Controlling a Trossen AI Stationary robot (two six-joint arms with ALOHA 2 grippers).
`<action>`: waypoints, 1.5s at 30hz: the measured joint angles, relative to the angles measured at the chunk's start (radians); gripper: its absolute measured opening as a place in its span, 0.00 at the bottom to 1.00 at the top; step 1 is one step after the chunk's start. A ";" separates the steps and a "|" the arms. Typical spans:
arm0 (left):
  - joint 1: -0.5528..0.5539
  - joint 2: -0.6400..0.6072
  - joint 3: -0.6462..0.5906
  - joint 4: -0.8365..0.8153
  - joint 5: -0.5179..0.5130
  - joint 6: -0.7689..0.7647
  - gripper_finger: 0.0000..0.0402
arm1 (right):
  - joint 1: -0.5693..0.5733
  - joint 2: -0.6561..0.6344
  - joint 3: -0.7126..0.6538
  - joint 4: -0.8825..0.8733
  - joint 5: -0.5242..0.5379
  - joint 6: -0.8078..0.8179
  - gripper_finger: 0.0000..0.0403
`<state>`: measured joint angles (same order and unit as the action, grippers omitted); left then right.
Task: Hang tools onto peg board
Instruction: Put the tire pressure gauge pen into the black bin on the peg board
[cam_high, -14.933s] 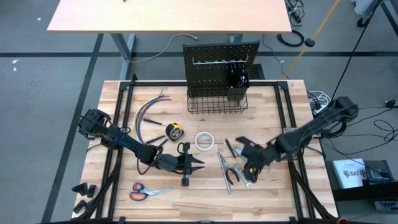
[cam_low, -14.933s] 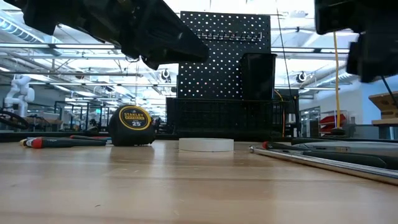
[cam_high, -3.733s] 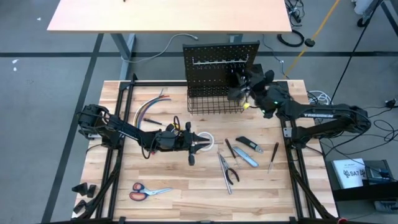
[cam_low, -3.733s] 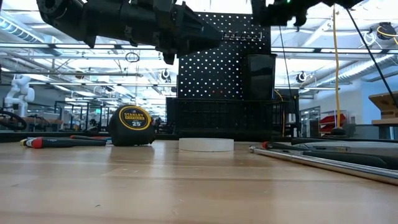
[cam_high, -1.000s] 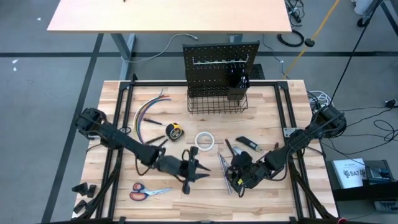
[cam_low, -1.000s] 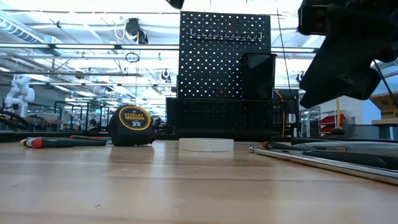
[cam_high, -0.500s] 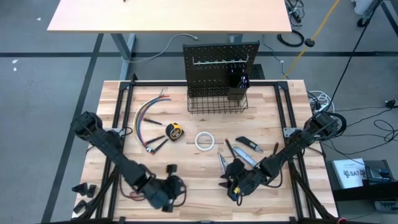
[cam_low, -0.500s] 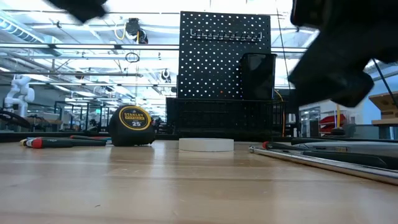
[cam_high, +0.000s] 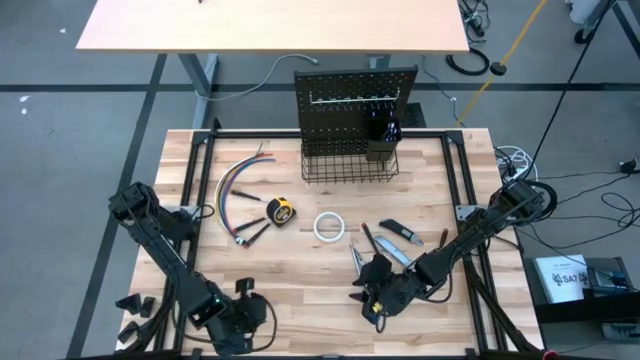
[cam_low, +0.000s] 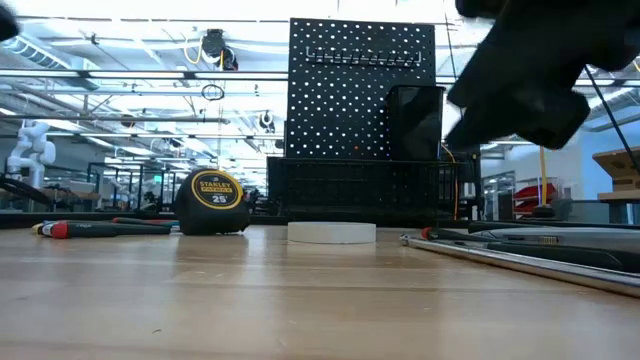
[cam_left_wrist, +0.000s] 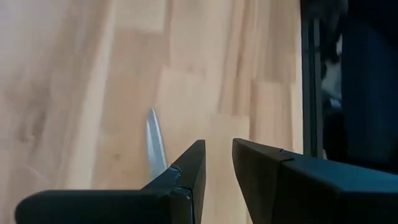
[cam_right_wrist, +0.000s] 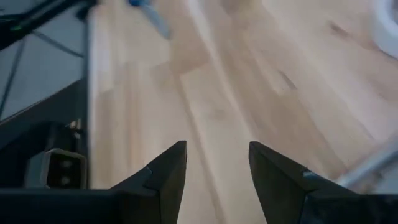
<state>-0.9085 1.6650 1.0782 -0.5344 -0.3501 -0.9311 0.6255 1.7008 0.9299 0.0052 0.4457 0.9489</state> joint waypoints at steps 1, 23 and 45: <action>0.000 0.000 0.000 0.015 -0.038 0.024 0.22 | -0.008 0.000 0.003 -0.028 0.000 0.030 0.41; 0.320 0.000 0.000 0.384 -0.066 0.735 0.22 | -0.095 0.029 0.005 -0.218 -0.038 0.218 0.26; 0.385 0.000 0.000 0.622 0.112 0.963 0.22 | -0.097 0.084 0.015 -0.247 -0.109 0.265 0.27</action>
<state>-0.5238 1.6650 1.0779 0.0875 -0.2382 0.0322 0.5289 1.7851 0.9447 -0.2417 0.3370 1.2138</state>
